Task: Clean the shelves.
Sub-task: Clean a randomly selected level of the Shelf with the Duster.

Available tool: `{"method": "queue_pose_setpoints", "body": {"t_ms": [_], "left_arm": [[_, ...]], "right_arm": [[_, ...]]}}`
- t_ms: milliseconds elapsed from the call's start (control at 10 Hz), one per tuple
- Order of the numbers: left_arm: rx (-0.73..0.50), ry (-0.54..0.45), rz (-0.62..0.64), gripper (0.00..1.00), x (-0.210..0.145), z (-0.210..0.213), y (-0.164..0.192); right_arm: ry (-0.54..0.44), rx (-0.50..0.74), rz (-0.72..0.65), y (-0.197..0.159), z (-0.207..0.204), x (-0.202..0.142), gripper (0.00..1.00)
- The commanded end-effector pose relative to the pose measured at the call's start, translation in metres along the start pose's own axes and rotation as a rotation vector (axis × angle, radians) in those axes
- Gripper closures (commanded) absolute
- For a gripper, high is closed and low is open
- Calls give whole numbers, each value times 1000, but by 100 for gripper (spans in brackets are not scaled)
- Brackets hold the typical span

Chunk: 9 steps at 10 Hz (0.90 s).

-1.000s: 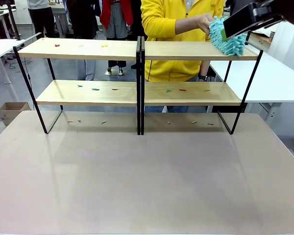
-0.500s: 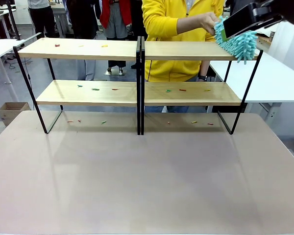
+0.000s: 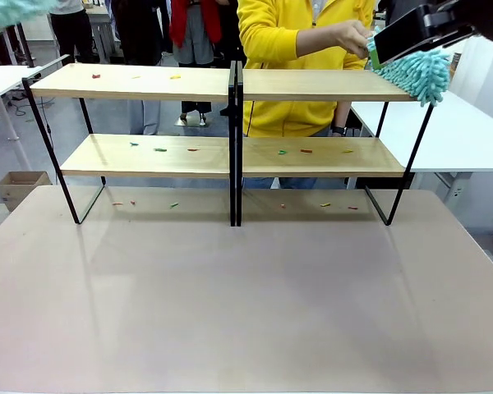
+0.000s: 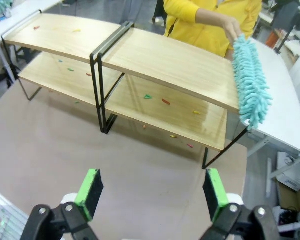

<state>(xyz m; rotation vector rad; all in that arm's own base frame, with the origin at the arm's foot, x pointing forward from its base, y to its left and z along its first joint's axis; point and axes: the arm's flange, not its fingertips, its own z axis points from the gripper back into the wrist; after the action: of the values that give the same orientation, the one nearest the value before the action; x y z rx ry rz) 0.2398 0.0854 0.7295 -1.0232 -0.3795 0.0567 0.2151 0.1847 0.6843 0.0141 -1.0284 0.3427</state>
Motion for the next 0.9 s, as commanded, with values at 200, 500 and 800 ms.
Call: {"method": "queue_pose_setpoints", "body": {"t_ms": [200,500,800], "left_arm": [[0,0,0,88,0,0,0],[38,15,-34,88,-17,-43,-23],[223,-16,-52,88,-2,-126,-74]], "right_arm": [[-1,-4,-5,-1,0,0,0],[-1,-4,-5,-1,0,0,0],[-1,-4,-5,-1,0,0,0]]}}
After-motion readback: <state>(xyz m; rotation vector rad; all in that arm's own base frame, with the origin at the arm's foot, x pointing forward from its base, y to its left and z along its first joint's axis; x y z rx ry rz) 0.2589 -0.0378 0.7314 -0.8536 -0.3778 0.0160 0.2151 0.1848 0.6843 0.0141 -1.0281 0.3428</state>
